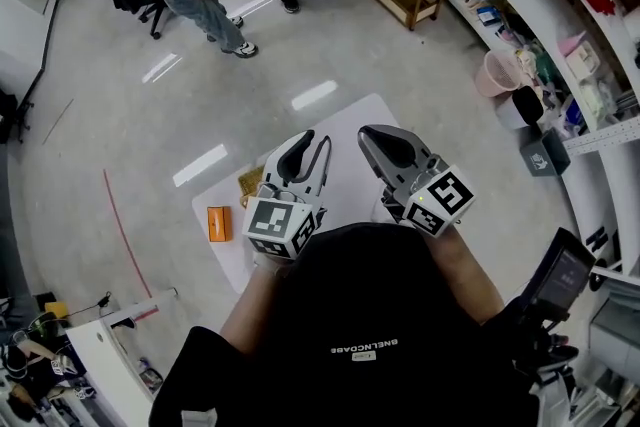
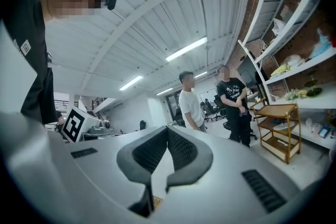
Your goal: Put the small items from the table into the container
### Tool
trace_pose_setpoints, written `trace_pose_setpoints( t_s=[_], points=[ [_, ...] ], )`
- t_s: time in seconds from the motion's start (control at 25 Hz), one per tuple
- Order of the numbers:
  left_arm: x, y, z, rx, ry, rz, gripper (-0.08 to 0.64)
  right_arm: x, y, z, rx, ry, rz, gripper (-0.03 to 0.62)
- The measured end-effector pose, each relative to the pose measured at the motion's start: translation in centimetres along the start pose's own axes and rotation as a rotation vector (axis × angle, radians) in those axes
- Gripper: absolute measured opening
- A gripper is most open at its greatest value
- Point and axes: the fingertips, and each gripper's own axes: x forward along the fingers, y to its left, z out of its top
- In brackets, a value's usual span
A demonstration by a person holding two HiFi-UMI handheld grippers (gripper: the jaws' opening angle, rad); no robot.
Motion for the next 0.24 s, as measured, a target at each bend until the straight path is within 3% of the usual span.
trace_pose_setpoints(
  t_s=[0.24],
  points=[
    [0.61,0.11,0.43,0.01,-0.009,-0.001,0.109,0.33,-0.54,0.26,0.001,-0.01,0.002,0.011]
  ],
)
